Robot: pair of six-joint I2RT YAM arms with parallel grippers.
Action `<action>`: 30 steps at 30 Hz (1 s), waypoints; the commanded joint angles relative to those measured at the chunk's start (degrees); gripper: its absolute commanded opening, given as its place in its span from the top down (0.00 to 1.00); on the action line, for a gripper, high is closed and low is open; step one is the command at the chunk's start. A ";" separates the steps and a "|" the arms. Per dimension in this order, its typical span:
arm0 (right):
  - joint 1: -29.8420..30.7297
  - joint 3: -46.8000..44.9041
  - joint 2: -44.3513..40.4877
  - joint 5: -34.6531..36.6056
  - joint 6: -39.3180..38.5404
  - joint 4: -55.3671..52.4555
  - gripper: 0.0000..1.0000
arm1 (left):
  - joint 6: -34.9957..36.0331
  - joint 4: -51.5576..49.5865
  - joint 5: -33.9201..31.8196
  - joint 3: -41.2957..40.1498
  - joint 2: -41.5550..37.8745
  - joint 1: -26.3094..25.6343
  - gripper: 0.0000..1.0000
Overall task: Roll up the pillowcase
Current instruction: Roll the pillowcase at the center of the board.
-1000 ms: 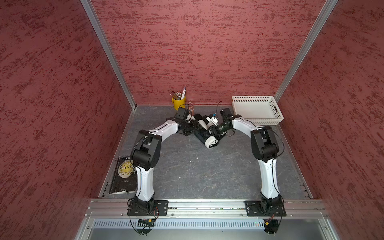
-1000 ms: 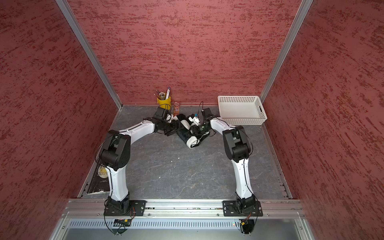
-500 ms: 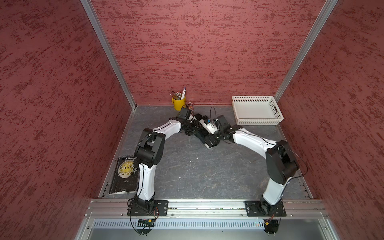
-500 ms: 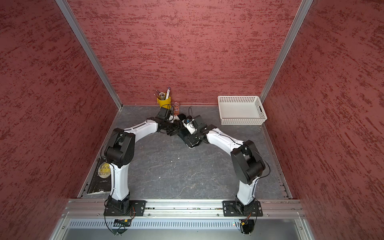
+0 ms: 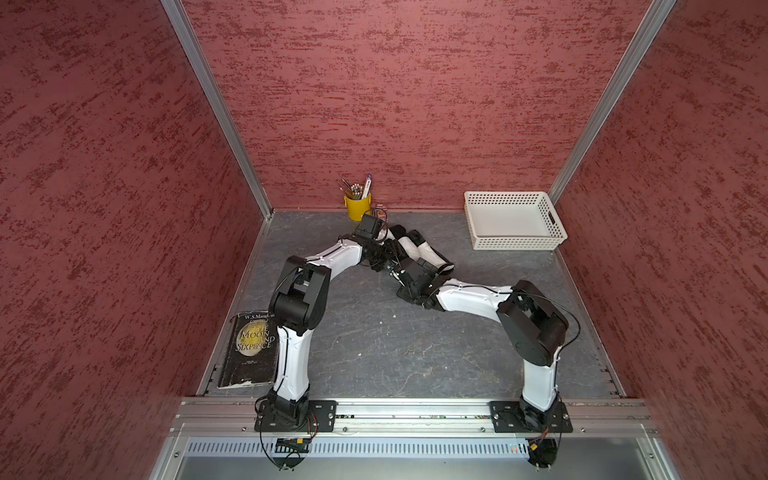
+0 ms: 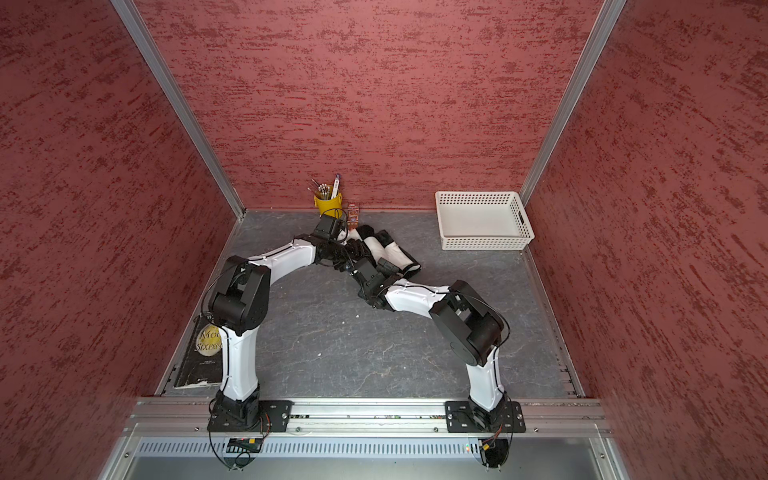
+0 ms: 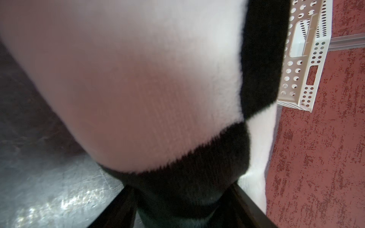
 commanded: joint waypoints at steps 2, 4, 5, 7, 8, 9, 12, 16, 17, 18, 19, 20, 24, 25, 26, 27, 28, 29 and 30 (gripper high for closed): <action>-0.50 1.82 0.01 -2.14 3.68 -2.62 0.22 | -0.01 0.49 0.15 -1.39 0.21 -0.22 0.29; -0.85 1.97 0.42 -3.42 4.97 -3.80 0.43 | -0.01 0.49 0.27 -1.64 -0.23 0.04 0.29; -1.23 1.89 0.54 -4.54 5.79 -4.42 0.57 | 0.04 0.50 0.24 -1.76 -0.62 0.25 0.28; -2.22 1.56 0.03 -7.40 7.61 -5.52 0.63 | 0.16 0.49 0.54 -2.37 -1.74 0.94 0.27; -2.93 1.29 -0.42 -9.82 8.57 -6.02 0.65 | 0.04 0.60 0.61 -2.89 -2.68 1.47 0.27; -3.81 1.06 -0.80 -12.10 9.66 -6.57 0.66 | 0.10 0.72 0.78 -3.33 -3.60 1.94 0.26; -7.07 0.09 -2.39 -21.26 12.78 -7.23 0.70 | 0.17 0.90 0.86 -5.24 -7.20 3.76 0.21; -12.68 0.11 -2.87 -37.18 17.48 -8.52 0.76 | -0.11 1.93 1.24 -8.93 -12.04 5.85 0.19; -14.20 0.10 -2.87 -41.34 18.59 -8.50 0.76 | -0.29 1.97 1.33 -9.86 -13.16 6.30 0.19; -15.43 0.11 -2.69 -44.62 19.62 -8.41 0.76 | -0.44 2.15 1.30 -10.65 -14.00 6.54 0.19; -16.67 0.33 -2.33 -47.42 20.80 -8.49 0.76 | -0.54 2.47 1.58 -11.60 -15.04 6.80 0.17; -17.85 0.67 -1.86 -50.71 21.74 -8.70 0.76 | -0.58 2.59 1.54 -12.53 -15.92 6.90 0.16; -22.24 1.81 0.92 -62.76 26.99 -8.30 0.75 | -1.21 4.01 1.70 -15.43 -17.58 6.95 0.14; -23.54 2.16 1.97 -65.73 28.83 -7.94 0.75 | -1.66 4.44 1.91 -15.84 -17.33 6.90 0.14; -24.60 2.58 2.86 -68.22 30.44 -7.61 0.74 | -2.03 5.00 2.26 -16.04 -17.02 6.82 0.14; -25.98 3.11 4.02 -70.76 32.51 -7.26 0.74 | -2.48 5.49 2.55 -16.16 -16.65 6.77 0.14; -27.38 3.63 5.28 -73.41 34.63 -6.87 0.74 | -2.81 5.85 2.85 -16.09 -16.23 6.56 0.14; -28.44 4.25 6.43 -75.84 36.40 -6.52 0.74 | -2.98 6.09 3.08 -15.99 -15.97 6.40 0.14; -29.65 4.91 7.73 -78.36 38.44 -6.08 0.74 | -3.04 6.24 3.12 -15.82 -15.67 6.25 0.14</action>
